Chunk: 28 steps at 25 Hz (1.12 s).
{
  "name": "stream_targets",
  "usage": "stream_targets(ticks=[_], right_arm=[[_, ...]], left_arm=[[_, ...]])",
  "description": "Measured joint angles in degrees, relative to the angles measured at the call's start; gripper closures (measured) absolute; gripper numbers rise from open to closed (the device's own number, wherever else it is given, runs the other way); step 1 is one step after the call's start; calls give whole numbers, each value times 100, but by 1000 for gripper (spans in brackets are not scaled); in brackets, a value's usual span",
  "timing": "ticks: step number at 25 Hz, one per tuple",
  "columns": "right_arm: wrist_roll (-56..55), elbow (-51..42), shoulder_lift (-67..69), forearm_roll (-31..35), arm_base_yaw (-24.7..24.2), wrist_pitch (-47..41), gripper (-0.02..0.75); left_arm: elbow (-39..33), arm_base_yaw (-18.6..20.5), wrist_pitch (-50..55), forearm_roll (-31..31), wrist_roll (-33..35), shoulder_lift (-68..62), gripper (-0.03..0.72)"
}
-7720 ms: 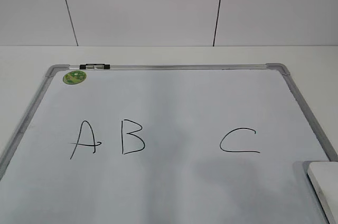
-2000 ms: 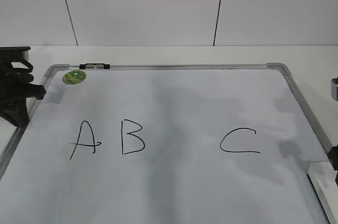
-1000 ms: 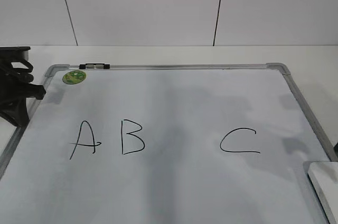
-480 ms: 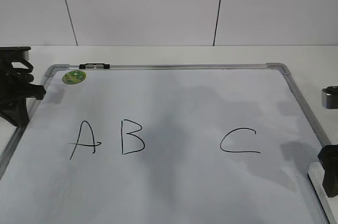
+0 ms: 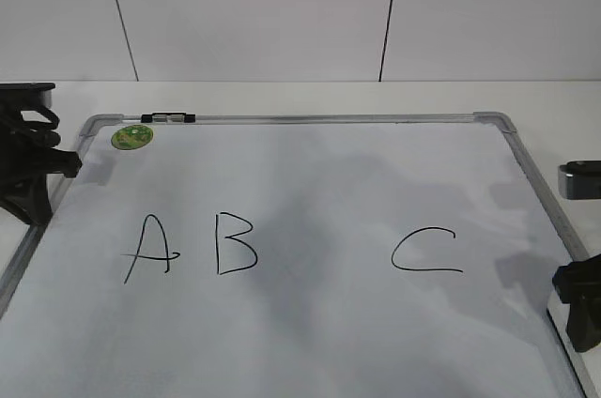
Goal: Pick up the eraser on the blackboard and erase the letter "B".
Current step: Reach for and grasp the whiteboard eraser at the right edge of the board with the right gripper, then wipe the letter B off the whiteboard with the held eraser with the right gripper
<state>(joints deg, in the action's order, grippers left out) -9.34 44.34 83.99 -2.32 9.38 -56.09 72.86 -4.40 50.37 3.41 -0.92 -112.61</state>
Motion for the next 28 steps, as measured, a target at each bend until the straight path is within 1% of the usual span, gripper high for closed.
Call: stream_targets(ticks=[4,8,10,14,15,19,28], right_arm=[[0,0,0,9,0,14,197],[0,0,0,22,0,39,202],[0,0,0,22,0,49,188],[-25,0,9,22,0,107,100],[-35,0,9,22,0,117,92],[-38,0,13,22,0,156,78],[-38,0,397,170,0,156,80]], left_arm=[[0,0,11,-12,0,0,651],[0,0,11,-20,0,0,651],[0,0,11,-24,0,0,651],[0,0,11,-45,0,0,651],[0,0,11,-37,0,0,651],[0,0,11,-47,0,0,651],[0,0,11,-60,0,0,651]])
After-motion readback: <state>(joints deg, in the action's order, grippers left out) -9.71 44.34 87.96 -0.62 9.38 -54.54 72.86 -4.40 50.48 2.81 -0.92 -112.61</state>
